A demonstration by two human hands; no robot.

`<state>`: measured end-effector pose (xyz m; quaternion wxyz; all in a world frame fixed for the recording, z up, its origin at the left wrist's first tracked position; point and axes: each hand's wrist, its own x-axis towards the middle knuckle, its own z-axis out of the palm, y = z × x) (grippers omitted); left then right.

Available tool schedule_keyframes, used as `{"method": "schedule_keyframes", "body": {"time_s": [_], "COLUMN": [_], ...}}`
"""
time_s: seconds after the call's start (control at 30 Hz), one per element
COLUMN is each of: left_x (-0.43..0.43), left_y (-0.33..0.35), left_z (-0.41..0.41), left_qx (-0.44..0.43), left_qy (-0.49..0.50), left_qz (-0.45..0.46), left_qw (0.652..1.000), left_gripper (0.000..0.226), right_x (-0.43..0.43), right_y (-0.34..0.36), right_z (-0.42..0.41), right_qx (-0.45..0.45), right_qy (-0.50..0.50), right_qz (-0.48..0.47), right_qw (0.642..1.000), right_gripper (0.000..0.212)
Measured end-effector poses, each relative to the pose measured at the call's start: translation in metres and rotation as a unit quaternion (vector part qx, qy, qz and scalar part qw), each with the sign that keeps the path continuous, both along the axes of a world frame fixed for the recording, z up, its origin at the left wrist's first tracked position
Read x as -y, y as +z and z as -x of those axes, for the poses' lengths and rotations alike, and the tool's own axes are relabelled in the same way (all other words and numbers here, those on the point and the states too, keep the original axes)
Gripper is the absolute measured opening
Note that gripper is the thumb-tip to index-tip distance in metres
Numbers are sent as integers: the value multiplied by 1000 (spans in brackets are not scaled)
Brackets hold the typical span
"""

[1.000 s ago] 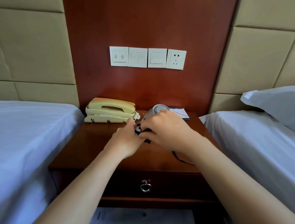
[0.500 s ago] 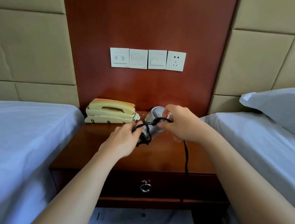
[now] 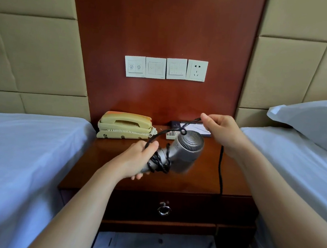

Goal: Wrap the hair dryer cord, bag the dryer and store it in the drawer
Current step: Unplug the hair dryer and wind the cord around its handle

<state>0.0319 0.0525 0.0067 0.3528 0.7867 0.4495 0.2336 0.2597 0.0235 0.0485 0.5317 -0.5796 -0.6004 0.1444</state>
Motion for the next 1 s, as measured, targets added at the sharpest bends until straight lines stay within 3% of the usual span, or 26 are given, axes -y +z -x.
{"method": "schedule_keyframes", "body": {"time_s": [0.1,0.2,0.37,0.43,0.5,0.6,0.8,1.0], "left_x": [7,12,7,2,-7,-22,-35,-33], "left_y": [3,5,5,4,0,-5,-7,-9], "left_z": [-1,-4,-11,-9,-5,0,3,-11], "left_qx": [13,90,267,318,368,411,438,284], "left_qy": [-45,-47,-139,-127,-88,-9,129,246], "left_qz": [40,111,274,304,306,299,271,175], "left_qw": [998,989,913,889,874,861,847,910], "left_gripper": [50,38,63,63,63,63,52,54], "right_x": [-9,-13,-13,-9,-7,-3,17,38], "right_y": [-10,-23,-45,-48,-50,-49,-24,0], "right_z": [-17,-29,-34,-30,-23,-12,25,66], "right_qx": [-43,-69,-51,-12,89,211,350,460], "right_qy": [-44,-45,-36,-28,-17,10,65,40], "right_qz": [6,49,123,153,190,221,217,167], "right_qw": [998,995,990,988,978,952,909,871], "right_gripper": [40,41,18,32,46,52,53,49]}}
